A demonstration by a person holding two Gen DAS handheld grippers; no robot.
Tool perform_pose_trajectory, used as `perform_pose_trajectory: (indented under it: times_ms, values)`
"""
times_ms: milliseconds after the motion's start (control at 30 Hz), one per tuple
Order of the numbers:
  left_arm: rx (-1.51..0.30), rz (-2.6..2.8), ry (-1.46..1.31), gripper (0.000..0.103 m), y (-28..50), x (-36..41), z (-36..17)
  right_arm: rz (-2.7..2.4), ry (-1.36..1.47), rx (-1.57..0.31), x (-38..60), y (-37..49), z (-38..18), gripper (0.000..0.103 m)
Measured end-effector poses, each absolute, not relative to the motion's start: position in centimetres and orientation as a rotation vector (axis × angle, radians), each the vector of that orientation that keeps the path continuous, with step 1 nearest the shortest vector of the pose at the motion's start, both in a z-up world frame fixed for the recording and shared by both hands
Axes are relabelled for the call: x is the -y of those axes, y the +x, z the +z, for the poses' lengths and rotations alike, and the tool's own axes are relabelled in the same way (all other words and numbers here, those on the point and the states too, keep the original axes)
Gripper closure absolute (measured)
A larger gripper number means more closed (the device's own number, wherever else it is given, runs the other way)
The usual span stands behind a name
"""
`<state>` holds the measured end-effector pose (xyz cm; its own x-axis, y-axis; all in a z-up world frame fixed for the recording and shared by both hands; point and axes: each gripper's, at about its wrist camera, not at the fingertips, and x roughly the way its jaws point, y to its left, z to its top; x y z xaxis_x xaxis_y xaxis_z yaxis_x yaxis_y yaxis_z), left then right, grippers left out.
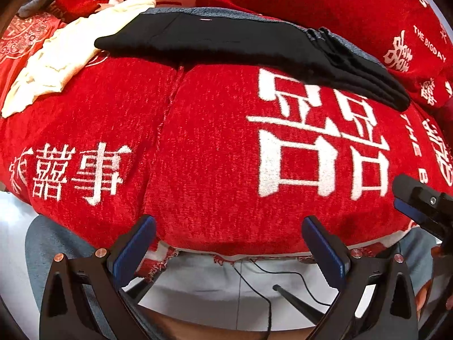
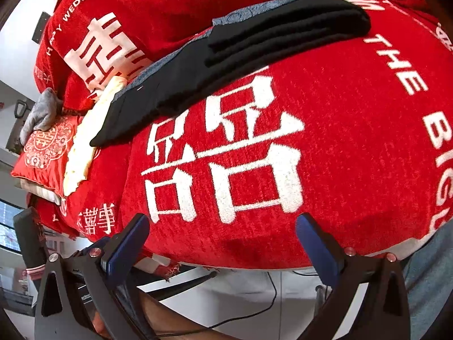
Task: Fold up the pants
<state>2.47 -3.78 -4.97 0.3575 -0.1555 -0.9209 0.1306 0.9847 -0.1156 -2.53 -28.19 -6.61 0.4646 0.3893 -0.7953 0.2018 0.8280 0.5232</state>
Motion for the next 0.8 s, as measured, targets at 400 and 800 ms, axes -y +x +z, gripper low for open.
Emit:
perform_pose_trajectory:
  times_ms: [400, 800]
  values:
    - [-1.234, -0.182, -0.048, 0.0, 3.5, 3.4, -6.3, 0.153, 0.506, -1.185, 27.2, -1.3, -7.3, 0.0]
    - [-1.089, -0.192, -0.136, 0.0, 11.2, -0.5, -0.3, 0.11, 0.398, -1.191, 29.1, 3.1, -4.8, 0.0]
